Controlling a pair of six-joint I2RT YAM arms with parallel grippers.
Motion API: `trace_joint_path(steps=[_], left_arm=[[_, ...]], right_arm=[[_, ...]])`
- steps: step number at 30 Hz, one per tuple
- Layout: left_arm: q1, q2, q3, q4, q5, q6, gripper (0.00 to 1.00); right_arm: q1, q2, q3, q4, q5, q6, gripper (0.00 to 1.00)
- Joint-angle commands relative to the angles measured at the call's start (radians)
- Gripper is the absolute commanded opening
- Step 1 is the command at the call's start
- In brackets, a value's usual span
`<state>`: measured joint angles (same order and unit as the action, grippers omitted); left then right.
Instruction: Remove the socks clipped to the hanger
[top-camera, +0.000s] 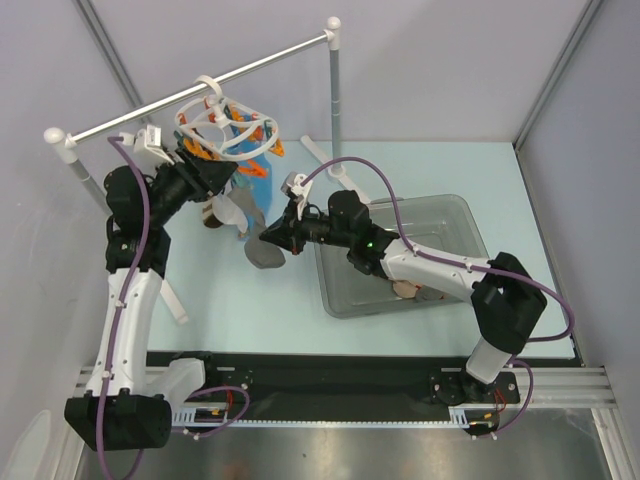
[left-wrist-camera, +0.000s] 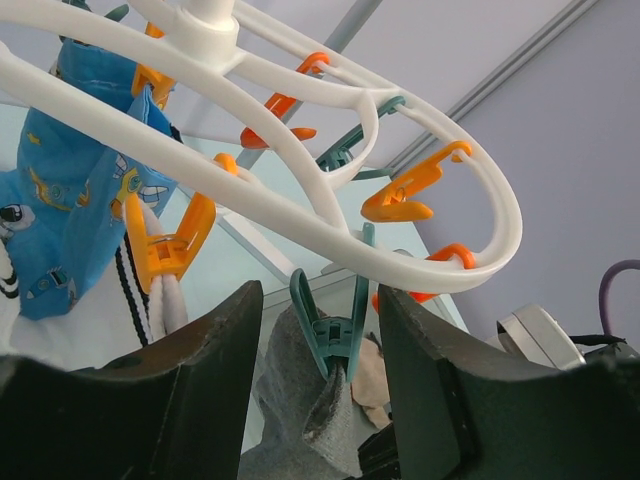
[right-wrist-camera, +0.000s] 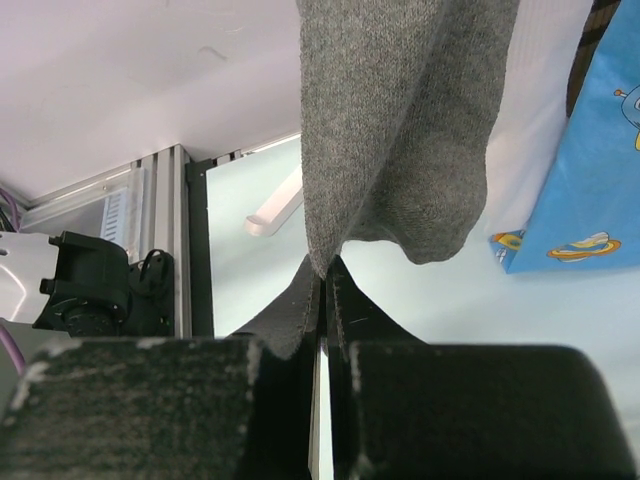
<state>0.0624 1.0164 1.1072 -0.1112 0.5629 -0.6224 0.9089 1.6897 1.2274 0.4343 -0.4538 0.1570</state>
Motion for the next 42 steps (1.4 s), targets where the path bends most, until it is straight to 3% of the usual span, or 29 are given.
trace_joint_path(steps=[1, 6, 14, 20, 23, 25, 27, 30, 34, 36, 37, 38, 42], left_arm=[[0.008, -0.002, -0.012, 0.071, 0.026, -0.03, 0.55], [0.008, -0.012, -0.043, 0.107, 0.034, -0.062, 0.52], [0.01, -0.018, -0.061, 0.131, 0.023, -0.086, 0.0], [0.008, -0.002, -0.038, 0.119, 0.028, -0.08, 0.0], [0.008, -0.006, -0.032, 0.09, 0.028, -0.076, 0.0], [0.008, -0.009, -0.032, 0.09, 0.026, -0.076, 0.0], [0.01, -0.009, -0.029, 0.087, 0.032, -0.073, 0.02], [0.008, -0.006, -0.023, 0.073, 0.035, -0.073, 0.06], [0.008, -0.013, -0.027, 0.085, 0.029, -0.088, 0.14], [0.007, -0.013, -0.035, 0.099, 0.025, -0.096, 0.15], [0.007, -0.013, -0.035, 0.097, 0.023, -0.097, 0.15], [0.007, -0.01, -0.03, 0.096, 0.022, -0.097, 0.15], [0.005, -0.018, -0.033, 0.093, 0.015, -0.102, 0.2]], right_arm=[[0.007, -0.048, 0.035, 0.009, -0.016, -0.005, 0.0], [0.007, -0.051, 0.032, 0.011, -0.017, -0.004, 0.0], [0.005, -0.053, 0.02, 0.004, 0.021, 0.019, 0.0], [0.001, -0.094, -0.058, -0.005, 0.075, 0.05, 0.0], [-0.011, -0.157, -0.081, -0.066, 0.174, 0.058, 0.0], [-0.013, -0.226, -0.069, -0.223, 0.358, 0.073, 0.0], [-0.022, -0.274, -0.033, -0.49, 0.578, 0.15, 0.0], [-0.063, -0.387, -0.061, -0.732, 0.72, 0.223, 0.0], [-0.134, -0.537, -0.23, -0.887, 0.84, 0.302, 0.01], [-0.146, -0.616, -0.29, -0.919, 0.909, 0.322, 0.06], [-0.153, -0.639, -0.313, -0.918, 0.925, 0.326, 0.16], [-0.156, -0.657, -0.348, -0.918, 0.935, 0.326, 0.2], [-0.156, -0.647, -0.327, -0.971, 0.983, 0.36, 0.35]])
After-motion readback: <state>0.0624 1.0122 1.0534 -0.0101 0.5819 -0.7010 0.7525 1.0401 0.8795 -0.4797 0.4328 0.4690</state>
